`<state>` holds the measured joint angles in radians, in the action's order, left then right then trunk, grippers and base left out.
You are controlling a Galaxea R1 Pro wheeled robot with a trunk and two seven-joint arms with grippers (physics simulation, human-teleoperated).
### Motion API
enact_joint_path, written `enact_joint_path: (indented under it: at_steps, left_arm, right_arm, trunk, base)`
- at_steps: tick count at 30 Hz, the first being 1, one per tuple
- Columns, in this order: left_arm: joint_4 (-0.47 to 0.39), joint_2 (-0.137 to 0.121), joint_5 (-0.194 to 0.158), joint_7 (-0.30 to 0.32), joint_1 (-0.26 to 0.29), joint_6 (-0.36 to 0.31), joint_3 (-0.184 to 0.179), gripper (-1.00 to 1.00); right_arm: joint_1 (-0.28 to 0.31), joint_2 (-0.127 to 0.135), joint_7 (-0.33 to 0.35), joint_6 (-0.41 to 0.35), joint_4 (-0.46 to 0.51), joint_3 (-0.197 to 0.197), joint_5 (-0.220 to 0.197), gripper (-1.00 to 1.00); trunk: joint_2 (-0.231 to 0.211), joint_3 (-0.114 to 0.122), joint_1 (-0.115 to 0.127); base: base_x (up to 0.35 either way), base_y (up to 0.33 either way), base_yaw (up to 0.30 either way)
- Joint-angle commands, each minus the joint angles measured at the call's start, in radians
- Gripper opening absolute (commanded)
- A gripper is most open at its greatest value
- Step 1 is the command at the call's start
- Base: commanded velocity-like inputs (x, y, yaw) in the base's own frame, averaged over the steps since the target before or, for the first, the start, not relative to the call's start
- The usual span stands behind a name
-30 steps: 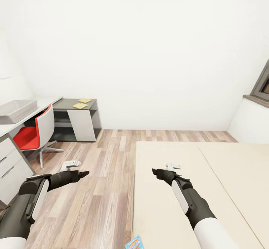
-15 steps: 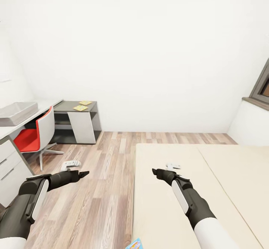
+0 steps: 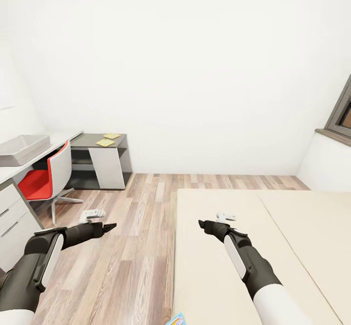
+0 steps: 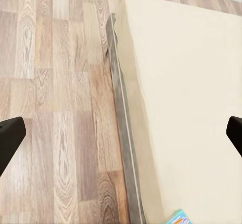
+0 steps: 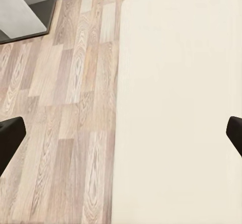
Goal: Put all the toys in the child's room - the three board games (two on the bed and one on the table), the two jigsaw puzzles on the table, and the tennis ball on the table - inside the toy box on the table in the child's room.
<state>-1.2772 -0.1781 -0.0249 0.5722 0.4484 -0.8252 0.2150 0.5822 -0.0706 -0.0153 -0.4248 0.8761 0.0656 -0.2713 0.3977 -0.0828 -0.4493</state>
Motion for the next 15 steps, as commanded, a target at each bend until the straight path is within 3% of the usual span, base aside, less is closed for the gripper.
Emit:
enact_joint_path:
  at_steps: [1,15]
  left_arm:
    - [-0.001,0.000,-0.002,0.003,0.001,-0.008,0.001,1.00]
    - [-0.001,0.000,-0.003,0.006,0.001,-0.008,0.002,1.00]
  right_arm:
    - [0.001,0.000,-0.002,-0.005,0.001,0.000,-0.004,1.00]
    - [0.001,0.000,-0.002,-0.005,0.001,0.000,-0.005,1.00]
  trunk:
    - [0.002,-0.002,-0.001]
    - [0.002,-0.001,-0.001]
  base:
    - [0.000,0.000,0.000]
    - [0.000,0.000,-0.025]
